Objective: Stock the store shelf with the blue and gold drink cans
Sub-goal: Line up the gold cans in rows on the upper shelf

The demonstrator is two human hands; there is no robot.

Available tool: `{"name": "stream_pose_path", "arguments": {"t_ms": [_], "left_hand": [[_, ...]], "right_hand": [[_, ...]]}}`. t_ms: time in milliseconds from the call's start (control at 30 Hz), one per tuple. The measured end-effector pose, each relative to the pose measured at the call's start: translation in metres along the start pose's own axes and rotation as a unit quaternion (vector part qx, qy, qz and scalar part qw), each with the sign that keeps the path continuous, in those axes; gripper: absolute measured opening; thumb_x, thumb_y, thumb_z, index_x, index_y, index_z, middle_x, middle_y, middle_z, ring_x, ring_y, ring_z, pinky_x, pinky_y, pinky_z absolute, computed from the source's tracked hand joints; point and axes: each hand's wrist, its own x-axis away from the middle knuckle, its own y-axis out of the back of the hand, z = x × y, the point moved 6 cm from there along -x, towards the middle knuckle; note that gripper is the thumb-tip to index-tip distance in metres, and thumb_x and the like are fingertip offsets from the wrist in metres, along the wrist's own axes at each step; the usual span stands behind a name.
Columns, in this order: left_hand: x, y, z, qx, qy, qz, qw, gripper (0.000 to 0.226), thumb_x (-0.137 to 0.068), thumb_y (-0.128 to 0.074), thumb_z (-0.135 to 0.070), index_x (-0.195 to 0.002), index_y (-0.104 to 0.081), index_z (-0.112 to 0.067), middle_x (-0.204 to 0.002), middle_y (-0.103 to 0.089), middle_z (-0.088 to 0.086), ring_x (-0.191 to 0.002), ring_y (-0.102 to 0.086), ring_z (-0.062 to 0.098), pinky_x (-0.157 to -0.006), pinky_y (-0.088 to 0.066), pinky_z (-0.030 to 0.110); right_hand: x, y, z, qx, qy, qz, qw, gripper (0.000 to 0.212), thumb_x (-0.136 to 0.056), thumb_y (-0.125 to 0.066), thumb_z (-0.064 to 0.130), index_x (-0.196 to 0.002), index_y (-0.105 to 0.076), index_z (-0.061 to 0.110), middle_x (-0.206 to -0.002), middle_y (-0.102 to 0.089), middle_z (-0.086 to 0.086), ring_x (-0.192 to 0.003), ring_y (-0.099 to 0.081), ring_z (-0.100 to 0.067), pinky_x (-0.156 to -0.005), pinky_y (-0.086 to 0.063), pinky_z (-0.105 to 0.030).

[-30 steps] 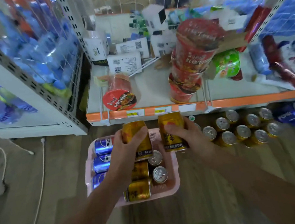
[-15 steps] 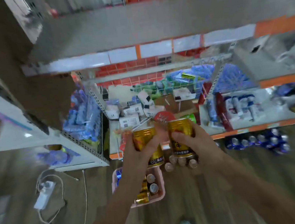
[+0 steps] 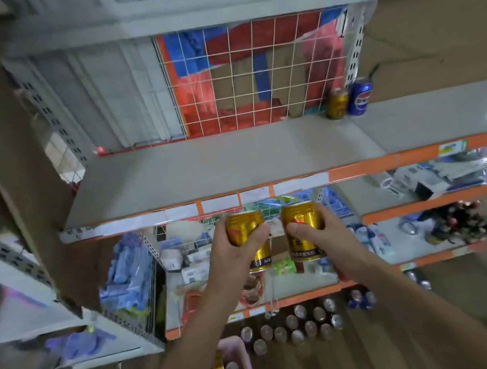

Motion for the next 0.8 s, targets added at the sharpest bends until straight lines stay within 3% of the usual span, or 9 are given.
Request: {"name": "stream_pose_path", "arguments": {"t_ms": [133, 233, 300, 400, 467, 533, 667, 800], "left_hand": [[-0.043, -0.027, -0.02, 0.0, -0.027, 0.022, 0.999, 0.054, -0.073, -0.081, -0.051, -0.119, -0.057, -0.034, -0.106, -0.07, -0.006, -0.092, -0.07, 0.007, -0.084, -0.062, 0.037], [-0.077, -0.047, -0.027, 0.001, -0.03, 0.038, 0.999, 0.052, -0.075, -0.084, -0.05, -0.116, -0.056, -0.037, -0.108, -0.069, -0.004, -0.095, -0.07, 0.012, -0.084, -0.061, 0.041], [-0.096, -0.061, -0.03, -0.006, -0.03, 0.045, 0.999, 0.052, -0.078, -0.083, -0.046, -0.119, -0.055, -0.034, -0.109, -0.067, -0.002, -0.094, -0.068, 0.009, -0.079, -0.061, 0.031], [-0.12, -0.086, -0.035, -0.026, -0.034, 0.059, 0.997, 0.05, -0.081, -0.08, -0.04, -0.122, -0.053, -0.029, -0.105, -0.065, -0.004, -0.085, -0.065, -0.001, -0.064, -0.051, 0.011], [-0.135, -0.102, -0.033, -0.034, -0.033, 0.065, 0.997, 0.05, -0.083, -0.08, -0.035, -0.123, -0.052, -0.027, -0.103, -0.064, -0.005, -0.076, -0.064, -0.007, -0.059, -0.048, 0.008], [-0.151, -0.119, -0.03, -0.035, -0.029, 0.065, 0.997, 0.052, -0.083, -0.081, -0.032, -0.125, -0.051, -0.025, -0.103, -0.063, -0.004, -0.075, -0.064, -0.008, -0.058, -0.049, 0.009], [-0.183, -0.152, -0.023, -0.035, -0.02, 0.038, 0.998, 0.058, -0.079, -0.084, -0.031, -0.126, -0.05, -0.03, -0.107, -0.063, 0.0, -0.09, -0.066, 0.012, -0.064, -0.058, 0.022], [-0.21, -0.187, -0.022, -0.03, -0.009, -0.005, 0.999, 0.058, -0.081, -0.083, -0.021, -0.128, -0.049, -0.025, -0.105, -0.06, 0.002, -0.084, -0.064, 0.011, -0.053, -0.053, 0.017]], "right_hand": [[-0.028, 0.035, 0.017, 0.008, 0.005, -0.04, 0.999, 0.056, -0.079, -0.083, 0.031, -0.126, -0.055, 0.02, -0.115, -0.068, -0.014, -0.098, -0.072, -0.029, -0.085, -0.06, -0.05], [-0.049, 0.059, 0.027, 0.019, 0.003, -0.063, 0.998, 0.067, -0.073, -0.086, 0.043, -0.128, -0.053, 0.025, -0.114, -0.068, -0.012, -0.099, -0.072, -0.03, -0.085, -0.059, -0.053], [-0.061, 0.075, 0.032, 0.034, 0.004, -0.072, 0.997, 0.071, -0.066, -0.086, 0.053, -0.125, -0.054, 0.029, -0.113, -0.068, -0.009, -0.098, -0.072, -0.027, -0.086, -0.059, -0.052], [-0.077, 0.1, 0.037, 0.033, 0.011, -0.08, 0.996, 0.053, -0.076, -0.084, 0.04, -0.119, -0.055, 0.031, -0.112, -0.066, -0.009, -0.098, -0.071, -0.026, -0.087, -0.059, -0.05], [-0.09, 0.118, 0.037, 0.03, 0.013, -0.083, 0.996, 0.042, -0.083, -0.08, 0.03, -0.115, -0.053, 0.035, -0.112, -0.065, -0.008, -0.099, -0.07, -0.026, -0.088, -0.059, -0.048], [-0.107, 0.136, 0.037, 0.029, 0.017, -0.087, 0.996, 0.041, -0.084, -0.078, 0.028, -0.115, -0.052, 0.035, -0.112, -0.066, -0.007, -0.1, -0.069, -0.025, -0.09, -0.058, -0.047], [-0.149, 0.175, 0.035, 0.027, 0.027, -0.073, 0.997, 0.043, -0.084, -0.079, 0.026, -0.117, -0.051, 0.033, -0.112, -0.066, -0.006, -0.098, -0.069, -0.022, -0.09, -0.058, -0.044], [-0.193, 0.217, 0.031, 0.019, 0.024, -0.036, 0.999, 0.051, -0.083, -0.079, 0.021, -0.126, -0.05, 0.025, -0.114, -0.065, -0.006, -0.099, -0.068, -0.02, -0.087, -0.058, -0.039]]}}
